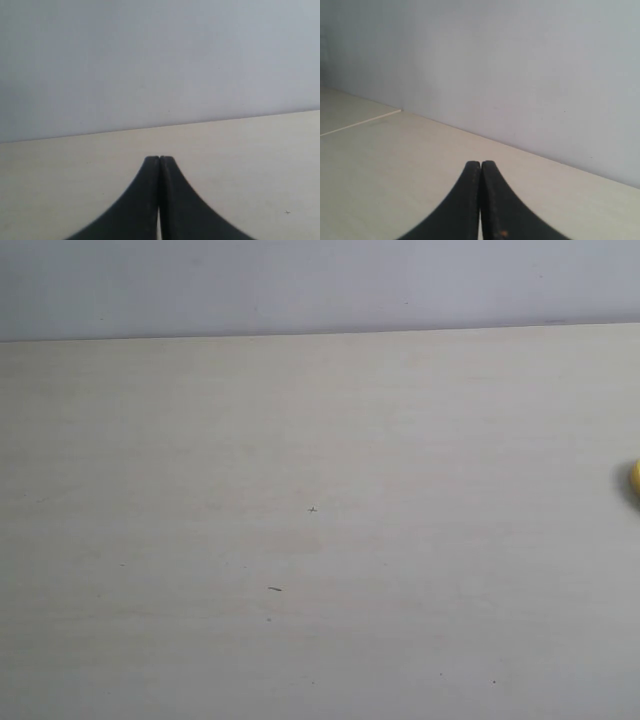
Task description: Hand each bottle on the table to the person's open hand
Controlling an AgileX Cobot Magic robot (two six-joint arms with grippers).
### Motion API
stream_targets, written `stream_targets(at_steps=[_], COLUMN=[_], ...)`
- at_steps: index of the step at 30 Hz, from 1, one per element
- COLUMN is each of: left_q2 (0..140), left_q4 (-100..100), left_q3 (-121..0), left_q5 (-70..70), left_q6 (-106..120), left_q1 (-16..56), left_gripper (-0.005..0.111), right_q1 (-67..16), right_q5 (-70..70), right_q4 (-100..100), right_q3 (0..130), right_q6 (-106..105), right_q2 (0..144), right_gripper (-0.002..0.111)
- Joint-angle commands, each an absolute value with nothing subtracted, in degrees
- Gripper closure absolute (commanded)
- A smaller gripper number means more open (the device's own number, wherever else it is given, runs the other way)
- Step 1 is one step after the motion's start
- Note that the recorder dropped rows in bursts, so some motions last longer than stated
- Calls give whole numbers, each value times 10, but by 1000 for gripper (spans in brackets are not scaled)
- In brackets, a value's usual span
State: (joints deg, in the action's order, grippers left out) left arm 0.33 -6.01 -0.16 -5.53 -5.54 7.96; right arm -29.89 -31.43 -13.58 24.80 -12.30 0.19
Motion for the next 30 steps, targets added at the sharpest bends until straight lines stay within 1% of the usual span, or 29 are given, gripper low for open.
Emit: stream_targets(at_steps=[1,6,30], left_q2=[0,0,0], left_q4=[-53,-53,-53], left_q3=[0,0,0], left_q5=[-46,-46,-46], left_q6=[-66,-78,-77], left_q1=[61,52,52], left_gripper=[107,107,107], right_q1=[-299,-299,-299], right_q5=[-306,-306,-305], right_q4=[-136,-136,-136], right_q3=[244,244,244], right_q6=[-123,-123,-123], right_q2=[0,0,0], right_gripper=[108,108,108])
